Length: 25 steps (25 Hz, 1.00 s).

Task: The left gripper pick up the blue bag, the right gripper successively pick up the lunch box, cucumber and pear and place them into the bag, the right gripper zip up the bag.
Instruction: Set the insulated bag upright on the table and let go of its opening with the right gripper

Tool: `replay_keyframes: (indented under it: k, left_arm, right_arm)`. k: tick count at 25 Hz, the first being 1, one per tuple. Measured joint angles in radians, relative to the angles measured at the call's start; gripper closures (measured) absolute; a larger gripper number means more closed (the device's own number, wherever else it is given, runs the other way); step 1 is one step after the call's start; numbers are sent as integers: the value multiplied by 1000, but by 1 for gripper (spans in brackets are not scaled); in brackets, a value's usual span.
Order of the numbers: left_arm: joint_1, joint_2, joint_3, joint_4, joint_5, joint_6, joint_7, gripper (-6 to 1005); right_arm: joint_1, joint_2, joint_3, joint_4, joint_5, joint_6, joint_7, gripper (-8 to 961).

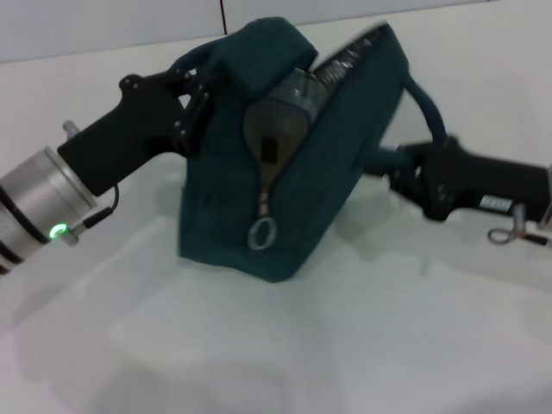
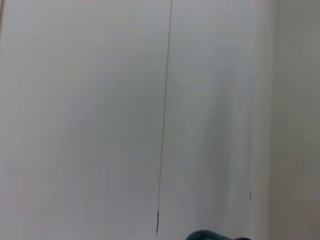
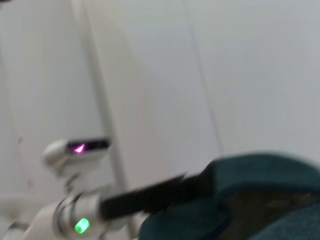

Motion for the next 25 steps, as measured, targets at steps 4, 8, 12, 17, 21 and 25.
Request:
replay_keyframes:
  k: [4, 8, 12, 17, 21, 25]
  left_arm:
    - [2, 0, 0, -61, -44, 52, 58, 951]
    - [15, -1, 0, -119, -55, 149, 143, 951]
    - [28, -1, 0, -178, -56, 214, 238, 951]
    - [28, -1, -3, -224, -57, 227, 269, 951]
    - [29, -1, -8, -243, -60, 230, 277, 952]
    - [38, -1, -3, -257, -61, 244, 298, 952]
  right_arm:
    - [1, -7, 73, -10, 0, -13, -4, 949]
    - [7, -13, 107, -41, 0, -11, -4, 952]
    - [22, -24, 114, -51, 0, -4, -19, 952]
    - [37, -34, 111, -43, -1, -39, -21, 952]
    - [38, -19, 111, -42, -4, -50, -23, 951]
    - [38, -14, 105, -41, -9, -30, -2, 951]
